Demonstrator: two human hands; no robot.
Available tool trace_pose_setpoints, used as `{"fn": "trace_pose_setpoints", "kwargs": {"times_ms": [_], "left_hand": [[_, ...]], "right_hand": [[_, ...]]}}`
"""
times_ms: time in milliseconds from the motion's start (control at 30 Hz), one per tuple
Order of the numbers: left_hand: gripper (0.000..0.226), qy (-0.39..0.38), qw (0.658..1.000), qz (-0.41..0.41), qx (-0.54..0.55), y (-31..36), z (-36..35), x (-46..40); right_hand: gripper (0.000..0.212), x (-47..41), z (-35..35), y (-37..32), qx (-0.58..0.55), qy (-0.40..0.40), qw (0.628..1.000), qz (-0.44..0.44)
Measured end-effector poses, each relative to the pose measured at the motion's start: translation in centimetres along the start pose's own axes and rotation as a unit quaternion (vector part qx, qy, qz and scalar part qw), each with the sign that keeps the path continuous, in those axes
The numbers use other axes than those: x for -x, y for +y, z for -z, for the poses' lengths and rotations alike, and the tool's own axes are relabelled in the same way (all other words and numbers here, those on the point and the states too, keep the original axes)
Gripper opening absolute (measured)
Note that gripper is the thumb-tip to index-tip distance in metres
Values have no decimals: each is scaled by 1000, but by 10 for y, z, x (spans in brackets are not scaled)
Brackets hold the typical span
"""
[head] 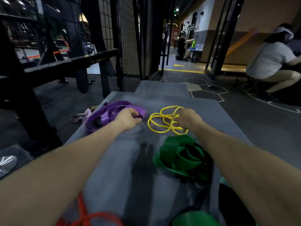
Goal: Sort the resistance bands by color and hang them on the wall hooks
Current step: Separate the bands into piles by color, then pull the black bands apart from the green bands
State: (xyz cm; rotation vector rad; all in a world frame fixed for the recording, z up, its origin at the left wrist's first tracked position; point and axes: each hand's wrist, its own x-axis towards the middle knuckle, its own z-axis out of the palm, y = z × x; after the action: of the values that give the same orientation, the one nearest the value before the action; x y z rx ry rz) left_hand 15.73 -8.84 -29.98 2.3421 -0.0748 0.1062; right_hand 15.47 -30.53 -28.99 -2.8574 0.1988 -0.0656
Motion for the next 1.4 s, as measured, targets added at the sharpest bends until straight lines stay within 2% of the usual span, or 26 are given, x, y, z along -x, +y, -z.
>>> {"fn": "trace_pose_setpoints", "kwargs": {"times_ms": [233,367,700,933,1100,1267,1333,1400], "left_hand": [[31,11,1000,-1,0,2,44,87],[34,1,1000,-1,-3,0,53,140],[33,-13,999,7,-43,-40,65,247],[29,13,996,2,-88,-90,60,286],[32,42,991,-5,-123,-104,52,299],[36,73,995,21,-63,-127,41,303],[42,107,993,41,-41,-130,44,297],[55,131,986,83,-59,-133,47,292]], "right_hand": [[30,89,29,-35,-28,-2,999,35],[35,149,32,-55,-34,-13,997,62],[34,255,7,-80,-47,-57,986,150],[46,288,-42,-80,-32,-110,979,168],[58,297,-70,-80,-56,-119,982,136],[76,305,-98,-81,2,-144,980,138],[77,304,-100,-82,8,-140,979,147],[65,301,-96,-87,3,-164,974,157]]}}
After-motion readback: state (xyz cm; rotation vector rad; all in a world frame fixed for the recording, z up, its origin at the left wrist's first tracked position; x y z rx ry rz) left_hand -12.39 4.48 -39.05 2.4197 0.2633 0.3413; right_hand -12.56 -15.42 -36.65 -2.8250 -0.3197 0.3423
